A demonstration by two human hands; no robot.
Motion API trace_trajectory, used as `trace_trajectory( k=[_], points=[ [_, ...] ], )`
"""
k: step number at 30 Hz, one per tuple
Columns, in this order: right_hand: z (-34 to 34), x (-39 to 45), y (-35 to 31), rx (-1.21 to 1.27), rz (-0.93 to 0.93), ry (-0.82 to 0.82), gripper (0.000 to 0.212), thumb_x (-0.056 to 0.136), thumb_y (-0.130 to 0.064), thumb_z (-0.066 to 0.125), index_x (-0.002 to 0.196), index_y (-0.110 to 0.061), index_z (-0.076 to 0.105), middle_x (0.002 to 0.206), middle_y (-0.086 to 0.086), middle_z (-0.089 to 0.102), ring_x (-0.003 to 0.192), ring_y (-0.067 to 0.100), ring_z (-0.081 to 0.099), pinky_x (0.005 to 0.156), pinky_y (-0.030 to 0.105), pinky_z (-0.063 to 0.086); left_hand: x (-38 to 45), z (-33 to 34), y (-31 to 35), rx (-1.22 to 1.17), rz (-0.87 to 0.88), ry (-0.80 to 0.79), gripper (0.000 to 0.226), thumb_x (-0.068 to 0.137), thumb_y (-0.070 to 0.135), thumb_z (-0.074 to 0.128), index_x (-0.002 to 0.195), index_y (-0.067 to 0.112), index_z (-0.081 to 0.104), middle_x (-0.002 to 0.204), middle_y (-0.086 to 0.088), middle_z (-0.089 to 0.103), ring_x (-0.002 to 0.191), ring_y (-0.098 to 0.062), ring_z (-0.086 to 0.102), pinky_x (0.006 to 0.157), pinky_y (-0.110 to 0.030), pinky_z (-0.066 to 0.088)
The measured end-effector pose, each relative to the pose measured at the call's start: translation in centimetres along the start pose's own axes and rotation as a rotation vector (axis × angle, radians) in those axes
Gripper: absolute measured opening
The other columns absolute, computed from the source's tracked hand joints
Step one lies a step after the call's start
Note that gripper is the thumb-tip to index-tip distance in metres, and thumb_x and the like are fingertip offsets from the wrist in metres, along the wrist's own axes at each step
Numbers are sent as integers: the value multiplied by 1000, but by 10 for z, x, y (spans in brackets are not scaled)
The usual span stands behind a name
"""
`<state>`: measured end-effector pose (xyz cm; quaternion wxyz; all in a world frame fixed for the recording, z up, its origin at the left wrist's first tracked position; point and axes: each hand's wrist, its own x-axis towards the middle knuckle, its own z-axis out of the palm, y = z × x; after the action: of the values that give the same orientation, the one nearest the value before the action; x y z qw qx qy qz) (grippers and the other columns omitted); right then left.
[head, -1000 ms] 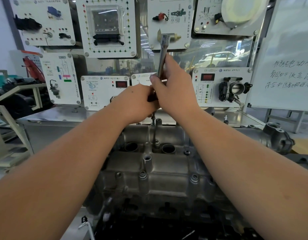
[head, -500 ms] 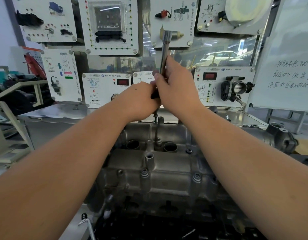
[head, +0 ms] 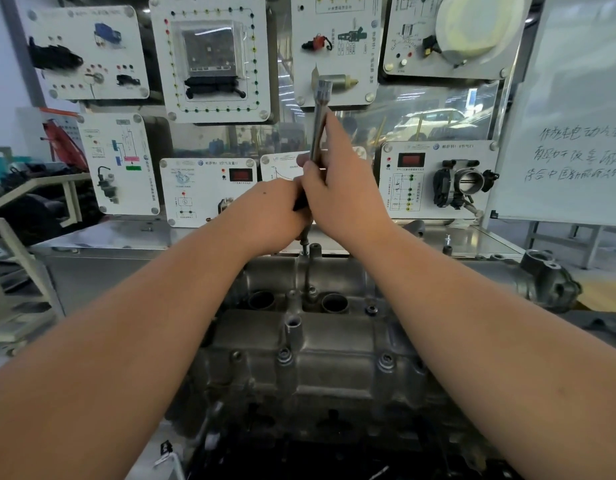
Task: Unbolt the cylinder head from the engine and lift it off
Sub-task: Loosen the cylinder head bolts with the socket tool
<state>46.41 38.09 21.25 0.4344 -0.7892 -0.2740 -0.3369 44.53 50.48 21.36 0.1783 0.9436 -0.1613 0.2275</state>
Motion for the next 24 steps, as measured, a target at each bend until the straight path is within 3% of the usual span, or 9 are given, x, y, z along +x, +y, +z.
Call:
trace_trajectory(
  k=[2,5,7,11,14,17,20,22,24],
  points=[
    [0,-1,0,-15,-28,42,60,101,-24,58,154,-18,32,103,4,72,87,18,68,81,34,56,2,0,-1,-2,-18,16,23,97,20,51,76,25,61,73,-1,72,61,-13,66,57,-29,51],
    [-1,1,1,-68,-49,114,40,99,-24,61,135,-10,52,91,1,68,79,17,61,71,29,47,3,1,-2,-1,-23,24,25,95,28,53,71,25,60,66,3,71,56,-6,63,55,-29,43],
    [0,2,1,-89,-23,86,42,102,-22,55,141,-9,47,84,2,65,75,18,60,68,31,46,3,2,-2,-13,-4,14,24,96,25,52,72,26,58,71,-1,71,65,-15,64,58,-30,45],
    [1,0,-1,-69,-14,25,67,105,-19,47,162,-20,12,77,4,64,74,21,66,71,41,56,1,1,-1,-6,12,-8,24,98,18,49,77,27,53,80,-5,71,70,-19,64,64,-30,50],
    [2,-1,1,-33,-32,43,68,103,-22,54,161,-21,18,89,0,68,79,17,66,74,33,55,3,0,0,-6,-26,3,20,96,17,49,81,21,62,75,-4,74,71,-21,70,70,-37,58],
    [3,0,2,-46,-89,107,42,98,-21,63,138,-14,53,92,-7,64,84,13,61,73,16,41,1,0,2,-18,-41,13,23,95,20,51,74,23,61,69,-3,73,68,-21,70,68,-36,56],
    [3,3,2,-62,-42,93,7,100,-17,57,105,-14,54,75,-10,57,72,6,59,64,19,41,0,1,2,-4,-14,-2,26,96,19,50,72,27,54,78,-9,71,72,-24,65,66,-34,51],
    [3,4,3,-21,-8,48,16,103,-17,52,117,-11,50,81,0,66,80,17,69,73,34,54,0,1,1,-21,-15,-21,23,97,17,48,77,28,52,82,-9,72,73,-24,66,69,-36,53],
    [3,1,0,-8,-2,20,52,104,-18,49,153,-15,31,83,5,69,76,20,69,71,39,57,0,0,1,-17,-26,-16,23,97,17,49,78,29,52,79,-6,73,71,-22,68,70,-36,55]
  ],
)
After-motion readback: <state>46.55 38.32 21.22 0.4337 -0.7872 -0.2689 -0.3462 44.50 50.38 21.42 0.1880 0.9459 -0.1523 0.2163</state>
